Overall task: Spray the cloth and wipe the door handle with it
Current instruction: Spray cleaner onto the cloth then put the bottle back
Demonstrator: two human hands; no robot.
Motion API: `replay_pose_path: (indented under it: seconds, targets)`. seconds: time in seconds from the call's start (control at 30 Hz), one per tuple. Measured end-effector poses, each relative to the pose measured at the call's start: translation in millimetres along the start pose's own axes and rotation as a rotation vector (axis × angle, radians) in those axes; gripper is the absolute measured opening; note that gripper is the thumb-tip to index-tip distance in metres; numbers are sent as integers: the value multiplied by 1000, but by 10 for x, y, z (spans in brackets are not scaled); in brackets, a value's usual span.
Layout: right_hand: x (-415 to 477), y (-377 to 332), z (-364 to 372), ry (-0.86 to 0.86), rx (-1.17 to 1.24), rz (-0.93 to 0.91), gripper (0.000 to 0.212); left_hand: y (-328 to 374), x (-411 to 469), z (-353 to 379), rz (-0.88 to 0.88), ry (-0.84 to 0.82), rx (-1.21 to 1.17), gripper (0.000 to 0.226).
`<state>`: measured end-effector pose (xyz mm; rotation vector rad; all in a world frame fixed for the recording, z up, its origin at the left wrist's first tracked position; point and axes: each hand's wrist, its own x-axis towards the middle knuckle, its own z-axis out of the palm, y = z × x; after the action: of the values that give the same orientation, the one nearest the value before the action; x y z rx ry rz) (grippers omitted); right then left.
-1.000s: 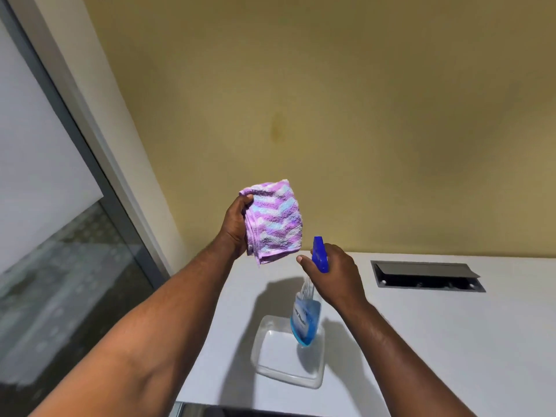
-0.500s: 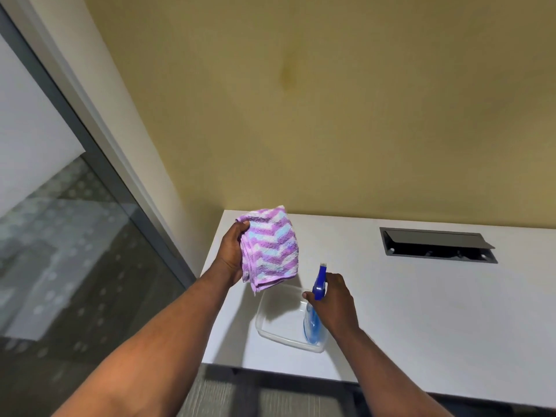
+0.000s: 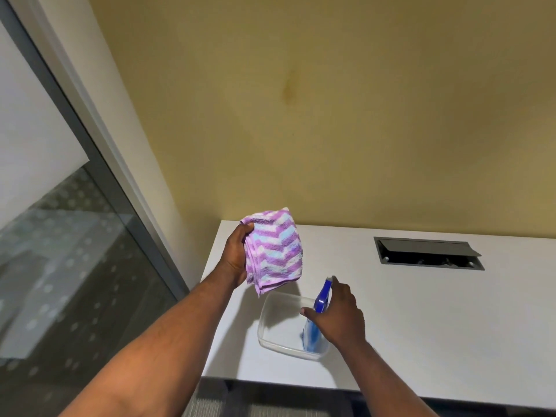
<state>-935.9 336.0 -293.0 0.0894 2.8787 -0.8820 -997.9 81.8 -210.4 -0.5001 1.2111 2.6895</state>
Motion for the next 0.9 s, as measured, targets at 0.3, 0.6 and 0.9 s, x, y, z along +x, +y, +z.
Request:
replay_pose_path:
  seconds: [0.3,0.6,0.9]
  targets:
    - [-145,-669,-454,267,136,-139,88,95,-258,178,41,-61,33,44]
    - [-469,-1432,-1053,132,703,-223,74,216,-873,517,128,-87,51,50]
    - [-1037,-1505,-1382,30,799,-360,27,194,-1890,819,298,-9,30,38]
